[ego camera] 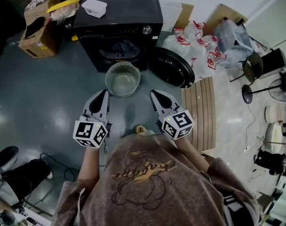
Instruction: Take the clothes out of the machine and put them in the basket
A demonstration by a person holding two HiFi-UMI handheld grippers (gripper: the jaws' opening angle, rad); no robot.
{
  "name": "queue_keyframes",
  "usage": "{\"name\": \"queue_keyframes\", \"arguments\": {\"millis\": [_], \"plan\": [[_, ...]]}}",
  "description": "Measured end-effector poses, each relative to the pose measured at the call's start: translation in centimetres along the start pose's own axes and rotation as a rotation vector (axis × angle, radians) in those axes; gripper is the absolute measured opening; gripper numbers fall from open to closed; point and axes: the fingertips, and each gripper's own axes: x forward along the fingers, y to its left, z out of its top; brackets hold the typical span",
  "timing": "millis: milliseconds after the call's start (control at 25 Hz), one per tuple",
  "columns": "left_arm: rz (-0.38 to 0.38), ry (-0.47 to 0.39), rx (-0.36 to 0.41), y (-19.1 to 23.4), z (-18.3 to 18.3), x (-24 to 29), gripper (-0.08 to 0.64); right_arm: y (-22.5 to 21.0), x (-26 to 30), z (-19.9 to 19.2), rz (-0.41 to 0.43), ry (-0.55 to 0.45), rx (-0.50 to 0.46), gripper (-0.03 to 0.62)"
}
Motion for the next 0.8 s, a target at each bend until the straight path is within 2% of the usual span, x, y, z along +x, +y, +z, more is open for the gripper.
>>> {"name": "queue_keyframes", "arguments": {"millis": [160,400,520,800], "plan": [[-0.011,0.014,0.004,-0.4,-0.2,2.1,0.006,-1.4,0.1,-0.5,-0.006,0.006,0.027,-0.003],[-0.005,0.018,0.031,0.7,-0.8,5.8,0.006,-4.1,2.7,-0.8,0.028,0.003,0.038,-0.003],[0.01,0.014,0.027,2.7,-0.7,8.0,0.006,-5.9,6.2,-0.6,0.025,0.003,0.032,-0.003],[-0.024,0.053,-0.018,9.8,-1.8,14.1,0.006,-9.1,15.0,0.1,0.0,0.016,0.077,-0.003]]}}
